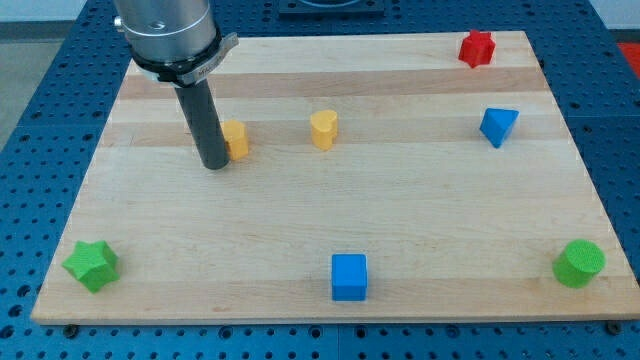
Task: Push the yellow hexagon at the left side of the yellow heart
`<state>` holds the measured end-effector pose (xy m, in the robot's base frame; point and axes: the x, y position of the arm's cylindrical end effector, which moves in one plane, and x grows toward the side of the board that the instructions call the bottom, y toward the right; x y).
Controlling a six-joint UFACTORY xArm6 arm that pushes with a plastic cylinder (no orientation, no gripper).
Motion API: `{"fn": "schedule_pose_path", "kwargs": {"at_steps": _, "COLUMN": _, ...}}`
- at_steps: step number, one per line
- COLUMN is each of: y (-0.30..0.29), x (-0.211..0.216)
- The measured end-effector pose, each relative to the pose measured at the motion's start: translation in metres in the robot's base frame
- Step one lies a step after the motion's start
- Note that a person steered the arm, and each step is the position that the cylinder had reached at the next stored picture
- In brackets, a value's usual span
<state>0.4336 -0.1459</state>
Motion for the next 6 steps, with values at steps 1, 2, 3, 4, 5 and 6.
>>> {"fn": "schedule_pose_path", "kwargs": {"at_steps": 1, "y": -0.009, "x": 0.0}}
{"fn": "schedule_pose_path", "kwargs": {"at_steps": 2, "y": -0.009, "x": -0.004}}
{"fn": "schedule_pose_path", "kwargs": {"at_steps": 3, "y": -0.009, "x": -0.015}}
{"fn": "schedule_pose_path", "kwargs": {"at_steps": 4, "y": -0.009, "x": -0.025}}
{"fn": "schedule_pose_path", "kwargs": {"at_steps": 5, "y": -0.009, "x": -0.034}}
{"fn": "schedule_pose_path", "kwargs": {"at_steps": 6, "y": -0.005, "x": -0.035}}
